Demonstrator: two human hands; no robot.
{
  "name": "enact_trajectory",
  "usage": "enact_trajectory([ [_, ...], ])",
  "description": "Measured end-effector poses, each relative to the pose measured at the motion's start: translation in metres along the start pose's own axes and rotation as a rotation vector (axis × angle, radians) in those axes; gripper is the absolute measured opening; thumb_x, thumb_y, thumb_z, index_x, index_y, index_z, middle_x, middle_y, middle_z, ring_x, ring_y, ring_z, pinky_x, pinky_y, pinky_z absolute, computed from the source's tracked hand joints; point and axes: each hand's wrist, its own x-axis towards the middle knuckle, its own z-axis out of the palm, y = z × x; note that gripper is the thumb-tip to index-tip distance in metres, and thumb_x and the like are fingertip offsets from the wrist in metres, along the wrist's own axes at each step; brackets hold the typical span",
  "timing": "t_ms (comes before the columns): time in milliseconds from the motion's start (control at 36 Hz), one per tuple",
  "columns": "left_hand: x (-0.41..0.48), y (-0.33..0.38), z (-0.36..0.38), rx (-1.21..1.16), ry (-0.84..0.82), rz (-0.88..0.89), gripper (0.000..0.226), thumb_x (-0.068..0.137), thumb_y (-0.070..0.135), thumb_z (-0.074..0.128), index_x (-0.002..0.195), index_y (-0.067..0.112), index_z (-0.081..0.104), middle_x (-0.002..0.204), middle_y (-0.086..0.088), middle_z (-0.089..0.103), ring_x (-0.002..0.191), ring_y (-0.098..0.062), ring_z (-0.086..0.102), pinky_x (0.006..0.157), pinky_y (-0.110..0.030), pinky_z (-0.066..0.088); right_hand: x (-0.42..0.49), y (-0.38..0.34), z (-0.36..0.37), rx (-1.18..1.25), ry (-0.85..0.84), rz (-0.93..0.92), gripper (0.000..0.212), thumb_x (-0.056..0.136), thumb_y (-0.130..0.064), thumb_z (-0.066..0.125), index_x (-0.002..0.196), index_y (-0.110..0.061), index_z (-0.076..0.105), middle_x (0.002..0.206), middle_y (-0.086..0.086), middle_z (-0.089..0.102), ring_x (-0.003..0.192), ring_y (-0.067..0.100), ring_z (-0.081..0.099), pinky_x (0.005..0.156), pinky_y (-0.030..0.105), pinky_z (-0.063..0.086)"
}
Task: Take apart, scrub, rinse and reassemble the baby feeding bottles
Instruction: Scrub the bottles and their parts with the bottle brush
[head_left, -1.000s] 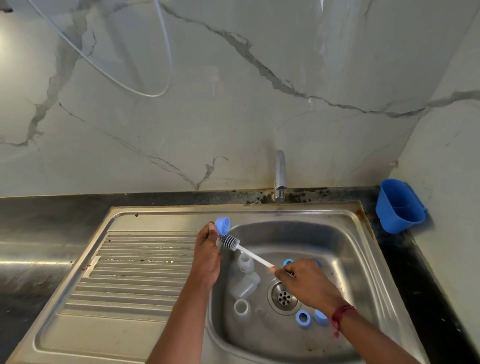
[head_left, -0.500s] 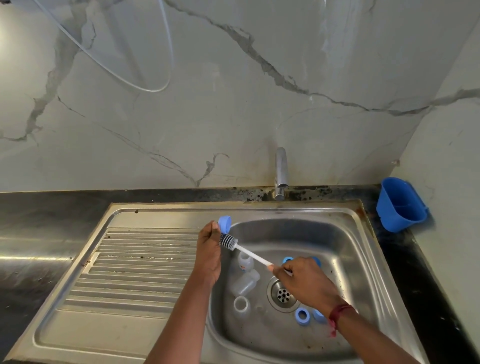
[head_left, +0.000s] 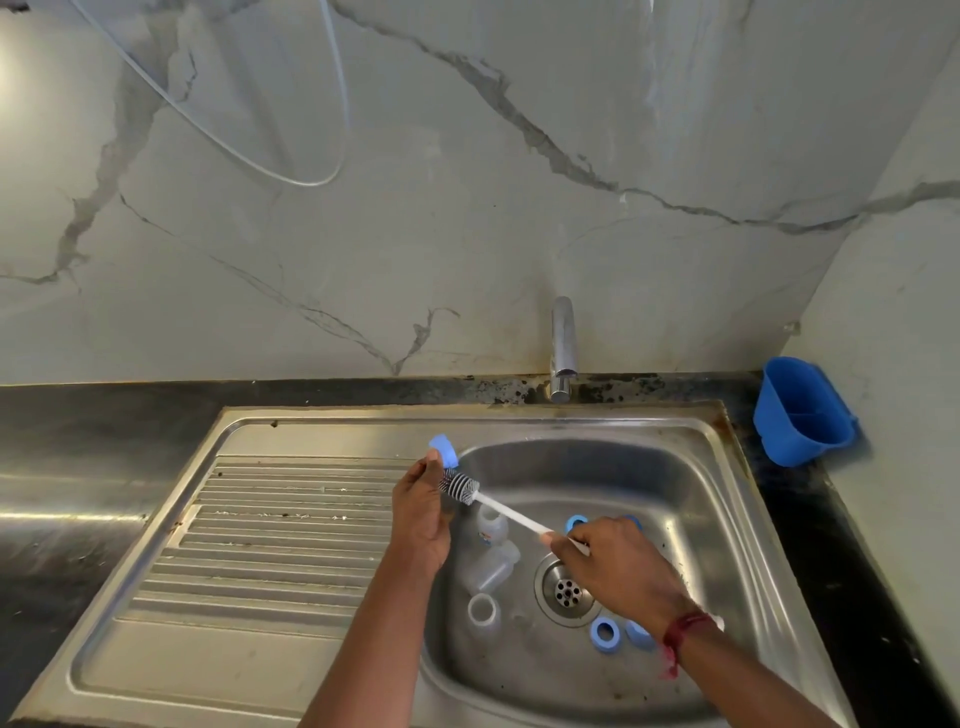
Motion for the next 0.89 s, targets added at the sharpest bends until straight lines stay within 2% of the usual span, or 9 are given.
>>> enact_trajectory([
  [111,0.000,0.001,-0.002,-0.066,0.017,-0.087,0.011,0.095,0.024,0.064,0.088,0.016,0.063,0.072,0.002,0.069,0.081,-0.016,0.062,0.078,-0.044,0.048,0.001,-0.001,-0.010,-0.105,0.046,-0.033,0.058,0.094,-0.064,0.044,0.059,-0.018,0.050,0.056,-0.003,0.050,0.053,0.010,0.046,0.050,0.022,0.032],
  [194,0.005,0.002,-0.005,-0.148,0.044,-0.152,0.014,0.093,0.030,0.065,0.095,0.016,0.064,0.066,0.004,0.071,0.085,-0.013,0.062,0.093,-0.056,0.044,0.003,0.002,-0.013,-0.033,0.056,-0.013,0.059,0.094,-0.061,0.048,0.055,-0.018,0.042,0.052,-0.003,0.043,0.048,0.011,0.038,0.049,0.023,0.033],
  [333,0.005,-0.003,-0.003,-0.277,0.022,-0.249,0.026,0.092,0.038,0.064,0.089,0.013,0.061,0.055,0.003,0.067,0.078,-0.014,0.058,0.104,-0.056,0.040,0.005,0.004,-0.003,-0.022,0.068,-0.028,0.062,0.093,-0.065,0.045,0.054,-0.017,0.042,0.050,-0.001,0.046,0.047,0.011,0.039,0.049,0.023,0.037],
  [417,0.002,-0.004,0.006,-0.348,0.048,-0.295,0.034,0.093,0.042,0.062,0.085,0.009,0.059,0.070,-0.003,0.063,0.077,-0.016,0.055,0.107,-0.056,0.039,0.005,0.007,0.008,0.029,0.114,-0.049,0.064,0.091,-0.069,0.041,0.055,-0.016,0.043,0.050,0.002,0.049,0.046,0.013,0.039,0.051,0.027,0.042],
  [528,0.002,0.000,0.019,-0.411,0.096,-0.354,0.040,0.091,0.047,0.064,0.081,0.009,0.055,0.067,-0.003,0.051,0.067,-0.016,0.048,0.097,-0.051,0.043,-0.002,0.007,0.023,-0.035,0.274,-0.146,0.063,0.090,-0.075,0.027,0.057,-0.023,0.041,0.042,-0.003,0.041,0.038,0.014,0.037,0.040,0.024,0.032],
  [611,-0.003,0.001,0.032,-0.418,0.061,-0.380,0.041,0.093,0.050,0.059,0.079,0.011,0.054,0.063,-0.002,0.040,0.061,-0.016,0.040,0.078,-0.045,0.046,-0.007,0.003,0.036,-0.056,0.327,-0.155,0.058,0.091,-0.071,0.028,0.063,-0.025,0.049,0.046,-0.004,0.048,0.041,0.016,0.049,0.040,0.030,0.042],
  [722,-0.010,-0.003,0.043,-0.464,0.021,-0.375,0.037,0.091,0.046,0.063,0.078,0.012,0.057,0.052,-0.001,0.047,0.066,-0.018,0.048,0.099,-0.060,0.041,-0.002,-0.002,0.041,-0.035,0.470,-0.215,0.049,0.096,-0.057,0.042,0.066,-0.022,0.057,0.045,-0.003,0.050,0.038,0.019,0.048,0.034,0.030,0.038],
  [806,-0.012,-0.002,0.045,-0.499,-0.004,-0.358,0.032,0.088,0.044,0.067,0.084,0.012,0.060,0.059,0.000,0.055,0.076,-0.018,0.055,0.098,-0.063,0.038,0.003,-0.008,0.038,-0.004,0.516,-0.252,0.045,0.096,-0.052,0.046,0.066,-0.020,0.057,0.047,-0.004,0.050,0.039,0.018,0.046,0.036,0.029,0.037],
  [889,-0.012,-0.003,0.044,-0.475,-0.027,-0.343,0.029,0.087,0.040,0.069,0.084,0.013,0.062,0.059,0.001,0.062,0.077,-0.018,0.060,0.088,-0.064,0.039,0.009,-0.011,0.035,0.000,0.537,-0.282,0.046,0.097,-0.053,0.044,0.069,-0.020,0.060,0.049,-0.005,0.052,0.041,0.017,0.048,0.040,0.029,0.037],
])
